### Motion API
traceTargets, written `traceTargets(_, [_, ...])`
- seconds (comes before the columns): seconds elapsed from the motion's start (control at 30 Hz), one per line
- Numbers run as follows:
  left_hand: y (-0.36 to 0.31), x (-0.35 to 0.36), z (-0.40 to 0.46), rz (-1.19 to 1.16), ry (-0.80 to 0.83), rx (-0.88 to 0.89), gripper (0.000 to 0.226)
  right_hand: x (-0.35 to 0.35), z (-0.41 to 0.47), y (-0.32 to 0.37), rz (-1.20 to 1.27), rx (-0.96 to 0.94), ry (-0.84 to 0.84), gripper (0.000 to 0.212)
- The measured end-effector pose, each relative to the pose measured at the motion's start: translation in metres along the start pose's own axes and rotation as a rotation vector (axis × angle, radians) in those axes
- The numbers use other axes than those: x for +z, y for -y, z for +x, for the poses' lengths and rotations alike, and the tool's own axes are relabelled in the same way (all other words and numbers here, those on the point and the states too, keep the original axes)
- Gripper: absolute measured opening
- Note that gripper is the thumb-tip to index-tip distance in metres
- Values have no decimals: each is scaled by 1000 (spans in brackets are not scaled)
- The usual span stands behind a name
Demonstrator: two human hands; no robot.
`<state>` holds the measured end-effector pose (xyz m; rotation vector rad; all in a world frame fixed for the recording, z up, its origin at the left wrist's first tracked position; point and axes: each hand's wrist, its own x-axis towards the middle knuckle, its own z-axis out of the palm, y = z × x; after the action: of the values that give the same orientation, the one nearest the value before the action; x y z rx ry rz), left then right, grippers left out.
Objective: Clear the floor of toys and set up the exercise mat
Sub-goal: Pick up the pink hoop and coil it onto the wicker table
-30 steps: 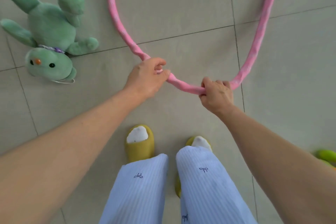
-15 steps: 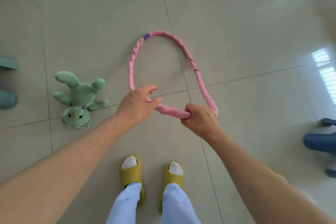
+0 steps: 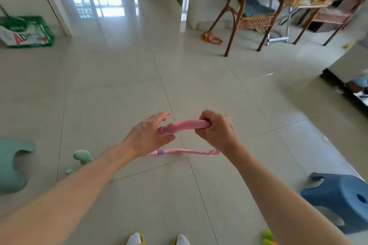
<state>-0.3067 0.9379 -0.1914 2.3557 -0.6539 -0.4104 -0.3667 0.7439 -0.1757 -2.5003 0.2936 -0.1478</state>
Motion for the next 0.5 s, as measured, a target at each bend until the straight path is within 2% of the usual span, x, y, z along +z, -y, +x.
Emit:
traceTargets(0.13, [-38,-41,-2,20,-60,51,69,-55,10,43,40,-68,-153,9])
traceTargets(0.3, [-70,-65,-8,-91,-71,99,63,-103,12,77,269,-88,-257,24])
traceTargets(0.4, [-89,-74,-13,-229,-75,97,61,-132,9,100,355,-145,-329,34])
traceTargets(0.5, [-103,-88,-17,-463,-47,126,45,-160,7,122,437,-219,-407,30])
